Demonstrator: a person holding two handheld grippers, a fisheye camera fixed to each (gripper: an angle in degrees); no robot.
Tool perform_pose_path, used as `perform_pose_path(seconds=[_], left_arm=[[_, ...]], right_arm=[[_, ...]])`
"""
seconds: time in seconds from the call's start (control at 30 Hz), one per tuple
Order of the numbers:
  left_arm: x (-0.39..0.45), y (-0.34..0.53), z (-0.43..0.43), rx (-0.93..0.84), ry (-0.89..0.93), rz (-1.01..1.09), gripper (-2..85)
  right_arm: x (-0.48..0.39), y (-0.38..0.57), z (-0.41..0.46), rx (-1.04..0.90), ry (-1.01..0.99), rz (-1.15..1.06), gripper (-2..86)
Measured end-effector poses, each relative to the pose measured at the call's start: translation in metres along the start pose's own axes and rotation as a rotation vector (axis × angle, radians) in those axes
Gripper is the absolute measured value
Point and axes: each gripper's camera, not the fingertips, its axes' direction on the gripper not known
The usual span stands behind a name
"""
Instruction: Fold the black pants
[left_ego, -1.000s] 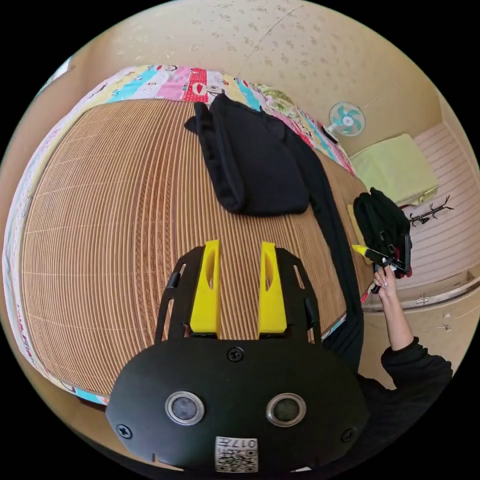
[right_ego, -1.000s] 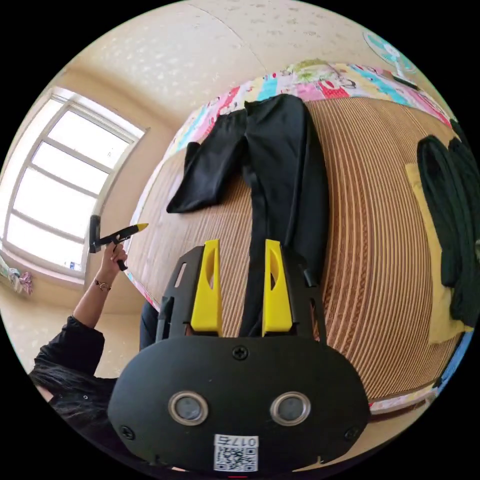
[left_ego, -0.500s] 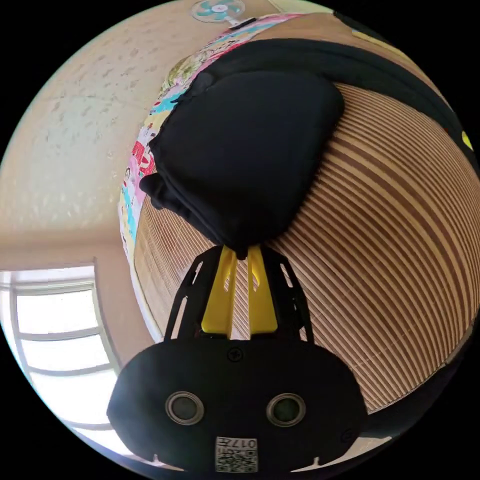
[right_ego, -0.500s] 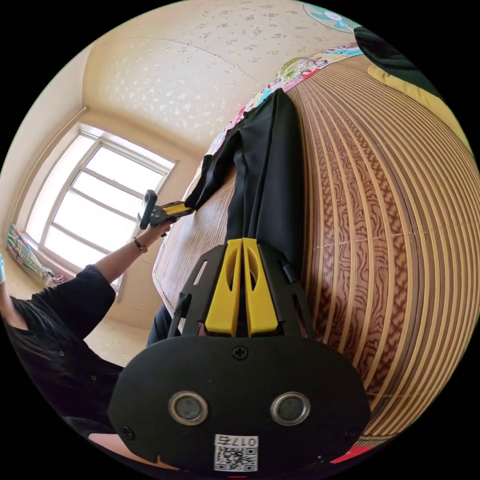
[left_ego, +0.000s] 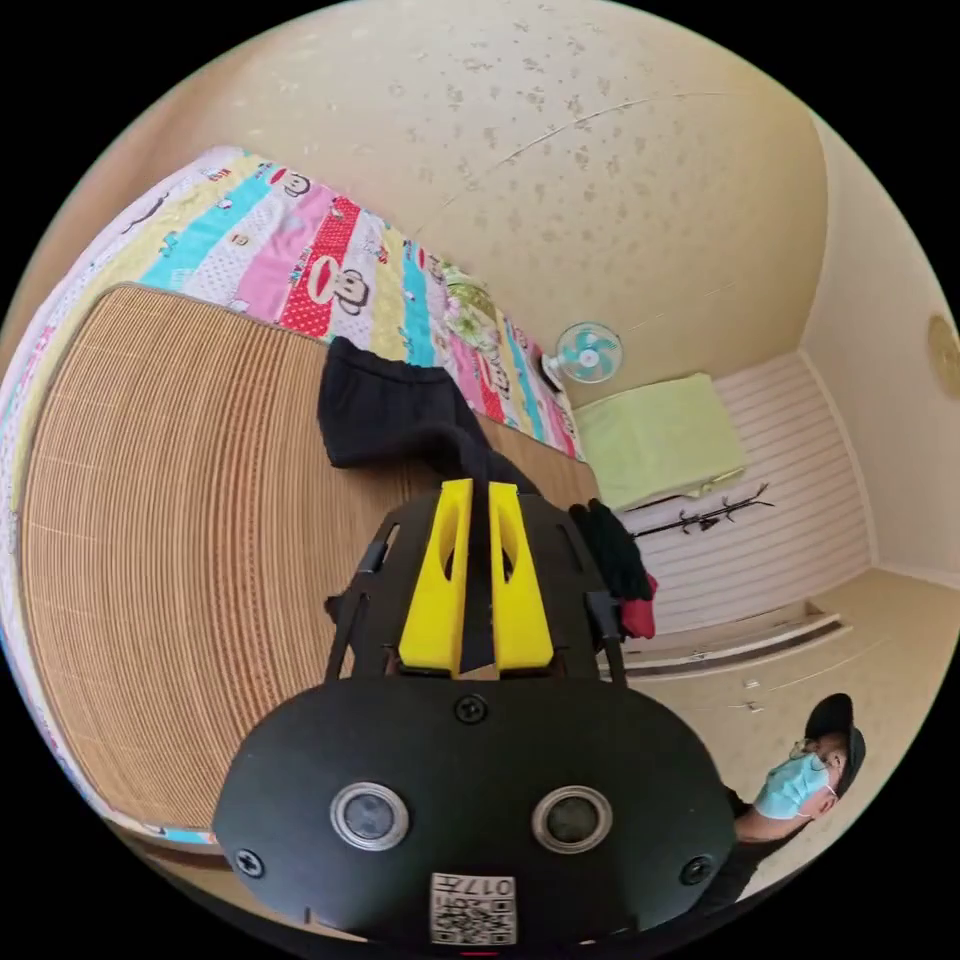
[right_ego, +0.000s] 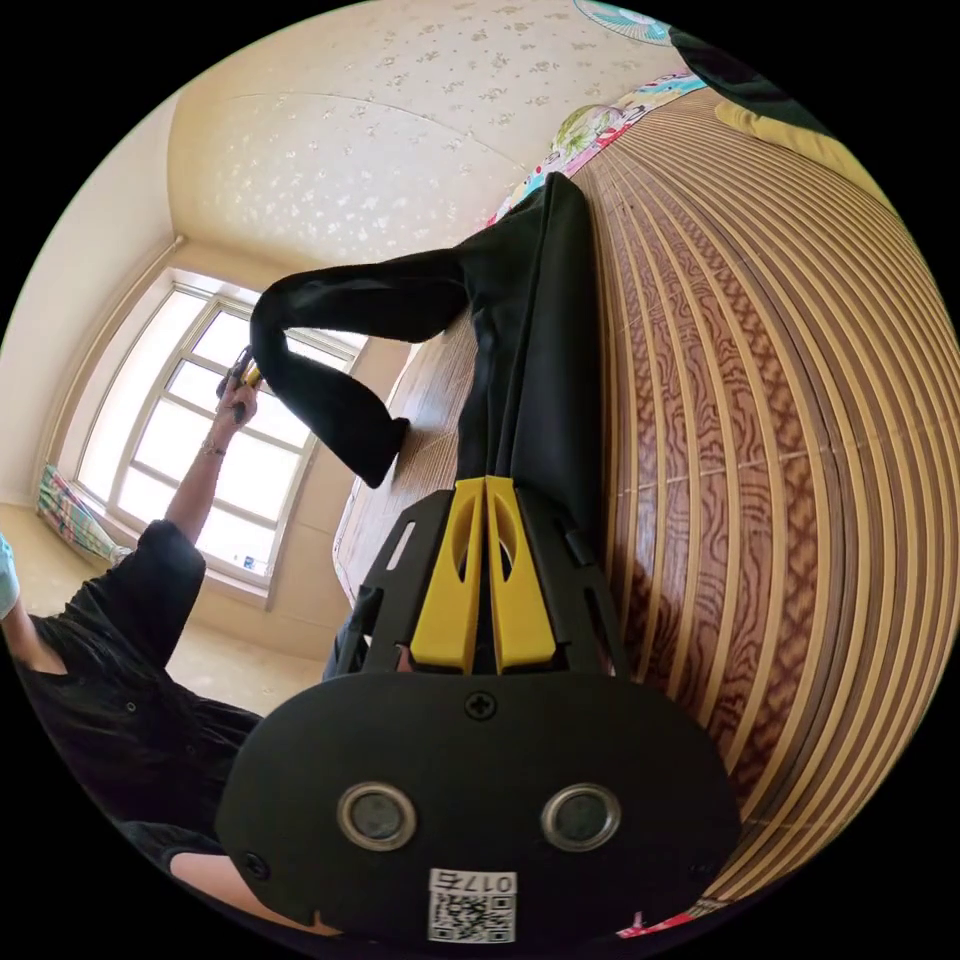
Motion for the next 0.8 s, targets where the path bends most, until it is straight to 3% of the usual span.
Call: perform_pose_path(seconds=[0.17,0.27,0.3,0.37,0.57,0.7,0.77,0.8], left_arm=[[-0.079,0.096,0.121,-0.443,-0.445,0.107,10.6],[-0.115,0.195,0.173,-0.577,-0.527,0.141,10.6],[-0.121,0.214,0.179,-0.585,-0.533,0.138,10.5],[-0.117,0.266,0.158,-0.369,-0.577,0.166,8.5],[-0.101,0.249,0.148,-0.215,-0.549,0.257,10.2],[-0.11,0.233,0.208,-0.3,-0.546,0.259,9.0],[-0.136,0.257,0.272,-0.489,-0.683,0.238,7.1],[-0.133,0.267,0.269,-0.4,-0.708,0.25,6.7]], right_arm=[[0.002,-0.002,-0.01,0.001,-0.004,0.001,0.0],[0.004,-0.002,-0.016,0.001,-0.013,0.006,0.0],[0.004,-0.003,-0.019,0.001,-0.012,0.004,0.0],[0.005,-0.002,-0.022,0.004,-0.009,-0.004,0.0],[0.007,-0.003,-0.032,0.006,-0.011,-0.006,0.0],[0.013,-0.004,-0.039,0.0,-0.049,0.018,0.1],[0.017,-0.005,-0.042,-0.002,-0.075,0.032,0.1],[0.019,-0.004,-0.044,-0.004,-0.088,0.039,0.1]])
